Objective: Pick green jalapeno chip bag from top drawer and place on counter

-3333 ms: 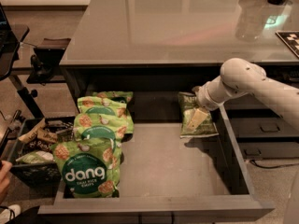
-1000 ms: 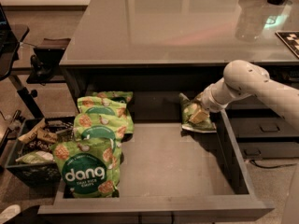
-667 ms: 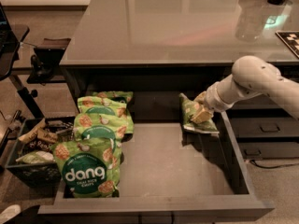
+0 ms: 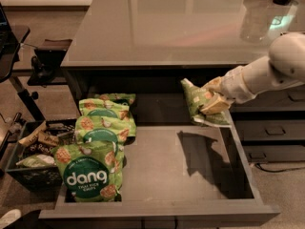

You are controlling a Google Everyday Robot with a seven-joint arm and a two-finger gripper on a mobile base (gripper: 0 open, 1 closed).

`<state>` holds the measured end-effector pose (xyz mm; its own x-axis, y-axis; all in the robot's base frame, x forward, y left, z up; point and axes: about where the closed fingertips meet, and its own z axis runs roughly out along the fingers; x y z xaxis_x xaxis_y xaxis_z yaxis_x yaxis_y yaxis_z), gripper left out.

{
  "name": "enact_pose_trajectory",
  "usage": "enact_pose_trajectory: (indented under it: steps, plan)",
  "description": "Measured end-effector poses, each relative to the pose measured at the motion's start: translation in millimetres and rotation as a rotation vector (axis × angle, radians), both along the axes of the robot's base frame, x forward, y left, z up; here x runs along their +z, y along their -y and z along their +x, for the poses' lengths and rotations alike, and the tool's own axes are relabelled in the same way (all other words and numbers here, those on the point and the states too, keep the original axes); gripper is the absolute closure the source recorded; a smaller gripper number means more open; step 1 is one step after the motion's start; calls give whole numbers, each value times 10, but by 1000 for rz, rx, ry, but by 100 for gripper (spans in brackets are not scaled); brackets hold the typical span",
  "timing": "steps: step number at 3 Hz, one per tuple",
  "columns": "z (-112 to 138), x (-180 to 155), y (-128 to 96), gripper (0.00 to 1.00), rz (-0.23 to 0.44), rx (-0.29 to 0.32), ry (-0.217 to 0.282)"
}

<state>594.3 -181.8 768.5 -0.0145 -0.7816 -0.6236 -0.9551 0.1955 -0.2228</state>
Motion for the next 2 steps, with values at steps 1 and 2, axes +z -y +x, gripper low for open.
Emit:
enact_pose_trajectory:
  steps: [1,2]
  plan:
    - [-73,479,90,100,56,24,29]
    - [-69,525,87,100,60,28,31]
